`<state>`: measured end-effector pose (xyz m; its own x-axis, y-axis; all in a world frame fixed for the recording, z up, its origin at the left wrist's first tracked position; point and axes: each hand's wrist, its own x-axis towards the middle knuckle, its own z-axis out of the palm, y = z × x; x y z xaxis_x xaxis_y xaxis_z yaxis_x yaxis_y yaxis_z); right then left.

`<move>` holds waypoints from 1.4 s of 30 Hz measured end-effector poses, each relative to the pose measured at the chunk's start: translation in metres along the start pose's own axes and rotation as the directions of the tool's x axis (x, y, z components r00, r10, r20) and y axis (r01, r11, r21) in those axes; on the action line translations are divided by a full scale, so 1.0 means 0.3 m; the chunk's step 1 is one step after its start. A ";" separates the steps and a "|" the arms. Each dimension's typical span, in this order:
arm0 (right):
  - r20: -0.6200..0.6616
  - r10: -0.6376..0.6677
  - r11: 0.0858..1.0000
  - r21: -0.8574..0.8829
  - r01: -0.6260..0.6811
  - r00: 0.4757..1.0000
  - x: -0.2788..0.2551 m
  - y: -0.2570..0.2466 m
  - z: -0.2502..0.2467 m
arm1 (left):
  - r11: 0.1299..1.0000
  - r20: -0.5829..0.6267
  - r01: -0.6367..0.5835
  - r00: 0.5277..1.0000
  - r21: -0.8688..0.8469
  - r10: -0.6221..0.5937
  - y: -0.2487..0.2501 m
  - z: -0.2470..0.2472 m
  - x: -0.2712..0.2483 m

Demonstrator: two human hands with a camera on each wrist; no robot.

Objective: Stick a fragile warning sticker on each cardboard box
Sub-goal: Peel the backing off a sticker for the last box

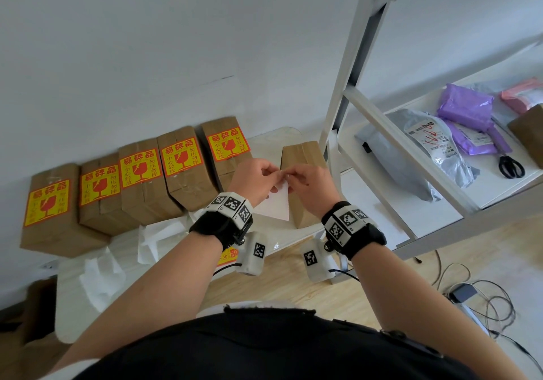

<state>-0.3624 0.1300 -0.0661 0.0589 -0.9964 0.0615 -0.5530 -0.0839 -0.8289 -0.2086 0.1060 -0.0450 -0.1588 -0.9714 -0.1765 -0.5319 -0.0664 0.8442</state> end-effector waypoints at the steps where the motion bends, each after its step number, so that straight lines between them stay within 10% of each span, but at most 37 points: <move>1: -0.001 -0.001 1.000 -0.009 0.001 1.000 0.001 0.001 0.001 | 1.000 -0.009 -0.012 1.000 0.026 0.013 0.002 0.000 0.001; 42: 0.021 0.008 0.997 -0.079 -0.006 1.000 0.021 -0.005 -0.013 | 0.990 0.034 -0.084 0.996 0.111 0.081 0.028 0.007 0.003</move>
<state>-0.3645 0.1239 -0.0621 0.0720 -0.9964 0.0437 -0.6171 -0.0789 -0.7829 -0.2151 0.1050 -0.0393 -0.2299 -0.9652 -0.1248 -0.6058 0.0415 0.7946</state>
